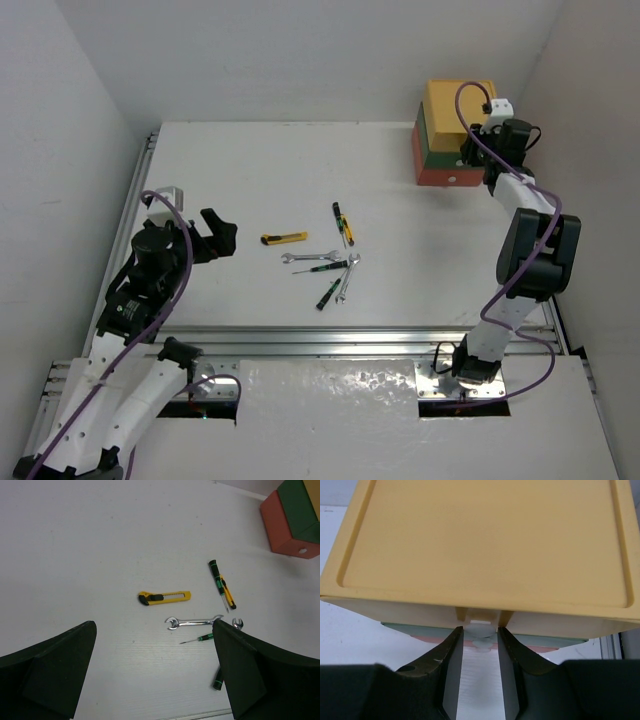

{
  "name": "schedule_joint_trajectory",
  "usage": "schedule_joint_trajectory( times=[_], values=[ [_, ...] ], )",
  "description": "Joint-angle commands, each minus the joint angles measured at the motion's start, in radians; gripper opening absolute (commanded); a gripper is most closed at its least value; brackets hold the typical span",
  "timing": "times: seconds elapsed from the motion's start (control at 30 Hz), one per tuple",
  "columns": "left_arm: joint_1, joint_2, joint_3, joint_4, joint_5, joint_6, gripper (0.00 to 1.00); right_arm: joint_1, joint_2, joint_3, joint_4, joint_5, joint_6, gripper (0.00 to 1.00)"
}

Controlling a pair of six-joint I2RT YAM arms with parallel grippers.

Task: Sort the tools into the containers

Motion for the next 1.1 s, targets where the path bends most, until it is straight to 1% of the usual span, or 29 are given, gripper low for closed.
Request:
schedule_joint_trajectory(
  times=[0.0,0.03,0.1,0.23,0.3,0.37,0.5,0.53,0.63,0.67,0.77,0.87,0.9,1.0,1.07],
  values=[
    [-0.011,0.001,-0.001,0.049,0.006,0.007,1.0,0.008,-0.007,0.042,0.062,-0.027,-0.02,0.32],
    [-0.011,0.003,-0.001,0.049,0.006,0.007,1.0,0.008,-0.009,0.045,0.062,-0.033,-0.023,0.3],
    [-0.011,0.003,-0.001,0.049,0.008,0.007,1.0,0.008,-0.011,0.051,0.062,-0.036,-0.034,0.3],
    [-0.011,0.001,-0.001,0.049,0.009,0.007,1.0,0.008,-0.006,0.059,0.059,-0.044,-0.035,0.38],
    [-0.011,0.001,-0.001,0.049,0.009,0.007,1.0,0.008,0.0,0.07,0.056,-0.046,-0.034,0.4],
    [-0.011,0.001,-0.001,0.049,0.009,0.007,1.0,0.008,-0.004,0.07,0.056,-0.05,-0.034,0.39],
    [-0.011,0.001,-0.003,0.05,0.012,0.008,1.0,0.008,-0.017,0.067,0.07,-0.053,-0.032,0.29],
    [-0.011,0.001,-0.003,0.05,0.014,0.008,1.0,0.008,-0.015,0.074,0.058,-0.05,-0.032,0.23],
    [-0.013,0.0,-0.003,0.05,0.014,0.008,1.0,0.008,-0.008,0.1,0.032,-0.039,-0.034,0.18],
    [-0.011,-0.002,-0.003,0.05,0.014,0.008,1.0,0.008,-0.006,0.105,0.025,-0.035,-0.035,0.13],
    [-0.011,-0.005,-0.003,0.05,0.012,0.008,1.0,0.008,-0.009,0.093,0.025,-0.026,-0.034,0.11],
    [-0.013,-0.002,-0.003,0.052,0.014,0.008,1.0,0.01,-0.053,0.021,0.062,-0.018,-0.011,0.11],
    [-0.011,-0.002,-0.003,0.052,0.015,0.008,1.0,0.011,-0.07,-0.035,0.079,-0.015,-0.002,0.11],
    [-0.013,-0.01,-0.003,0.05,0.012,0.008,1.0,0.02,-0.119,-0.128,0.14,-0.004,0.02,0.11],
    [-0.013,-0.013,-0.003,0.052,0.014,0.008,1.0,0.024,-0.147,-0.169,0.157,-0.001,0.031,0.12]
  ],
)
